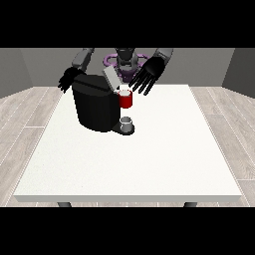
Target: Insert the coffee pod into the coffee machine and close the lid
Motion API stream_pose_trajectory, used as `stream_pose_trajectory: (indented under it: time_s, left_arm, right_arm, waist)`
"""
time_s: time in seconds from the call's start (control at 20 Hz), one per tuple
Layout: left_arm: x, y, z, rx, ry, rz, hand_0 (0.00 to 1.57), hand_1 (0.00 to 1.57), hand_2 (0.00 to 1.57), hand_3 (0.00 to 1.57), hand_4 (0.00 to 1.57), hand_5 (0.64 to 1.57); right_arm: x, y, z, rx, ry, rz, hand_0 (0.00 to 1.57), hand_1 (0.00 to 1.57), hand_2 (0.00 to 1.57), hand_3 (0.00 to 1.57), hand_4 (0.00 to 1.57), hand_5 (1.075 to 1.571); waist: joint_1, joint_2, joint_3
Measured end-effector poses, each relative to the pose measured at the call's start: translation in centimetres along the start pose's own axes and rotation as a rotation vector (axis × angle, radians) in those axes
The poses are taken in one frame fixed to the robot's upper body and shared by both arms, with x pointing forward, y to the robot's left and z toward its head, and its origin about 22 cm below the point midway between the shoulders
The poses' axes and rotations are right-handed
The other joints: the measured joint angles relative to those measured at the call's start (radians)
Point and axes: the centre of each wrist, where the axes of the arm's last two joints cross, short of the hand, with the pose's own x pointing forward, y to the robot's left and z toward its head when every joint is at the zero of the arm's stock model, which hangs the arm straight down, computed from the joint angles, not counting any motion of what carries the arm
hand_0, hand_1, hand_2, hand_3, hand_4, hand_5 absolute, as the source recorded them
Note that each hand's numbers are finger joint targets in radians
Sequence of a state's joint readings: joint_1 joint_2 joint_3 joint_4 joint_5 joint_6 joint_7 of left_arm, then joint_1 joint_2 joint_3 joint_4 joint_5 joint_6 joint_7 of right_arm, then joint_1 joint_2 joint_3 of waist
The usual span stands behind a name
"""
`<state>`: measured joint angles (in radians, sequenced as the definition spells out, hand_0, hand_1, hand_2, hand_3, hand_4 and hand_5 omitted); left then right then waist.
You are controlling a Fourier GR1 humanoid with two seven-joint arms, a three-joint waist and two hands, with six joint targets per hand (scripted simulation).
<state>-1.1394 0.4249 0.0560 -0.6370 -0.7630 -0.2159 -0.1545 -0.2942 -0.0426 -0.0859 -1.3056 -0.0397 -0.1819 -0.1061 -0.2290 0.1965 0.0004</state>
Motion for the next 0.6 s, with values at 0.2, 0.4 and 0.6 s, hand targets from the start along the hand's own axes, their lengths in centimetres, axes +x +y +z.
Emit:
stream_pose_trajectory:
  time_s: [0.2,0.4,0.6]
  left_arm:
    - [-0.4,-2.4,0.2,-0.032,0.011,0.067,0.0,0.0,0.0,0.0,0.0,1.571]
    - [-0.9,-4.4,0.5,-0.021,0.006,0.246,0.0,0.0,0.0,0.0,0.08,1.571]
    - [-2.5,-8.0,1.5,-0.001,0.005,0.515,0.0,0.0,0.0,0.0,0.0,1.571]
  right_arm:
    - [-1.3,-1.5,0.8,-0.023,0.053,-0.003,0.0,0.0,0.0,0.0,0.43,1.571]
    - [-2.4,-3.1,1.5,-0.066,0.102,0.002,0.0,0.0,0.0,0.0,0.43,1.571]
    - [-3.5,-3.8,2.8,-0.111,0.144,0.003,0.0,0.0,0.0,0.0,0.4,1.571]
  waist:
    - [0.024,-0.058,-0.0001]
    - [0.077,-0.118,-0.0004]
    - [0.124,-0.192,-0.0012]
